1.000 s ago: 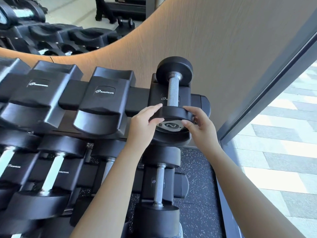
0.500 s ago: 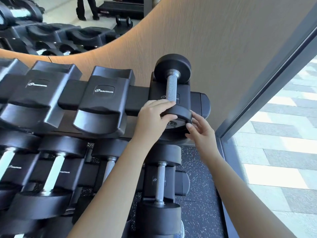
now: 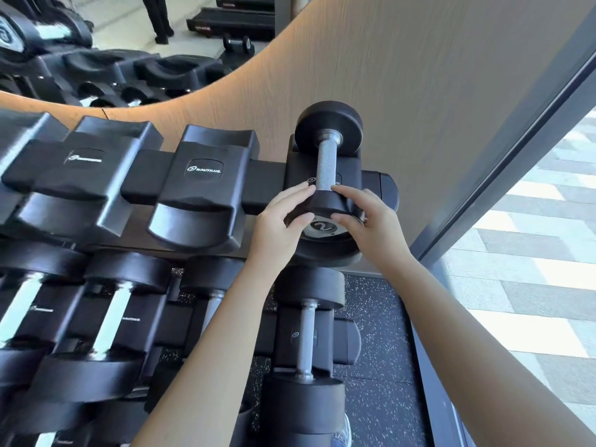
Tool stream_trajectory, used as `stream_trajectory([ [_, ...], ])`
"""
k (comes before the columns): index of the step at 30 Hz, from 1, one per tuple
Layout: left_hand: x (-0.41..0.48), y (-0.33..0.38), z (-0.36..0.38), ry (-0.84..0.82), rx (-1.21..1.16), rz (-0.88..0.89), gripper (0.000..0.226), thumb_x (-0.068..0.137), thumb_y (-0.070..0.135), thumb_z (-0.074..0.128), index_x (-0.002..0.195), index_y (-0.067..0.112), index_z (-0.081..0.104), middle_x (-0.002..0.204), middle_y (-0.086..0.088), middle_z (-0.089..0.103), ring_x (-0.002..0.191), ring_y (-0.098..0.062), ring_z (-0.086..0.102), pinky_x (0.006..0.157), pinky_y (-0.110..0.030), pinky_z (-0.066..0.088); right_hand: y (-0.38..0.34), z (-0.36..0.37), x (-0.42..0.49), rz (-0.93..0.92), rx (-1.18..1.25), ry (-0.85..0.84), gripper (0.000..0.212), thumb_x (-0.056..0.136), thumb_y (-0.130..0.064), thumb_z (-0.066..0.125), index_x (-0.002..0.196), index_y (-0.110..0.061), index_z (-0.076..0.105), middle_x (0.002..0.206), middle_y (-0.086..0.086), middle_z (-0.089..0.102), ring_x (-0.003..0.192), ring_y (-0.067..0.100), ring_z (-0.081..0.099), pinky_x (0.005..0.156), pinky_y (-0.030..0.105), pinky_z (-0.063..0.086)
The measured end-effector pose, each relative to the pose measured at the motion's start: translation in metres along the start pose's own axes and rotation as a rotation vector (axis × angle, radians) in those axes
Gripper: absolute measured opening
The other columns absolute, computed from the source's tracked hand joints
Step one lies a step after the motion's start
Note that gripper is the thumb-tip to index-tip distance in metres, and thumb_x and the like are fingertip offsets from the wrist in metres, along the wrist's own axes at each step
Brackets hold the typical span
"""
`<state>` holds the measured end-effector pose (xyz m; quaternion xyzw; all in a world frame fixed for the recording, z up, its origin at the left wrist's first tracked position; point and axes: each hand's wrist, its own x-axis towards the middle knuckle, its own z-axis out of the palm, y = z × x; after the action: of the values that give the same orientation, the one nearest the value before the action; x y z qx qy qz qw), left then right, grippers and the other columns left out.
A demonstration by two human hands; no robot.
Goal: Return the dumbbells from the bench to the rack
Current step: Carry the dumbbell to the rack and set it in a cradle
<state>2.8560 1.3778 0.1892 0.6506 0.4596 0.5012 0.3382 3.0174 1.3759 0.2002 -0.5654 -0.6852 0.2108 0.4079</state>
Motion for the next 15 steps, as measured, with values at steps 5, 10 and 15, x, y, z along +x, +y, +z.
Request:
stream_trajectory([
  [5,0.002,-0.011,0.000,0.031,-0.009,-0.096,0.046,0.084,0.000,0.061,0.125,0.019,0.054,0.113,0.008,0.058,0.107,0.001,0.051,0.100,-0.022,0.038,0.001,-0.002,-0.002,0.037,0.025,0.006,0.037,0.083,-0.010,0.064,0.118,-0.021,0.060,0.074,-0.016,0.044,0.071,-0.011,0.046,0.067,0.004,0.033],
  [10,0.007,-0.009,0.000,0.007,0.063,-0.075,0.045,0.082,0.001,0.062,0.123,0.018,0.057,0.098,0.012,0.055,0.093,-0.004,0.051,0.091,-0.021,0.041,0.007,0.002,-0.008,0.062,0.097,0.029,0.036,0.085,-0.011,0.060,0.118,-0.025,0.057,0.104,-0.008,0.058,0.087,-0.002,0.048,0.075,0.004,0.035],
  [15,0.016,0.000,-0.005,-0.055,0.270,0.036,0.046,0.080,0.001,0.065,0.123,0.016,0.057,0.098,0.002,0.054,0.086,-0.007,0.047,0.077,-0.006,0.031,0.011,0.016,-0.015,0.143,0.217,0.099,0.036,0.089,-0.007,0.053,0.121,-0.026,0.053,0.111,-0.003,0.055,0.097,0.004,0.049,0.079,0.002,0.034],
])
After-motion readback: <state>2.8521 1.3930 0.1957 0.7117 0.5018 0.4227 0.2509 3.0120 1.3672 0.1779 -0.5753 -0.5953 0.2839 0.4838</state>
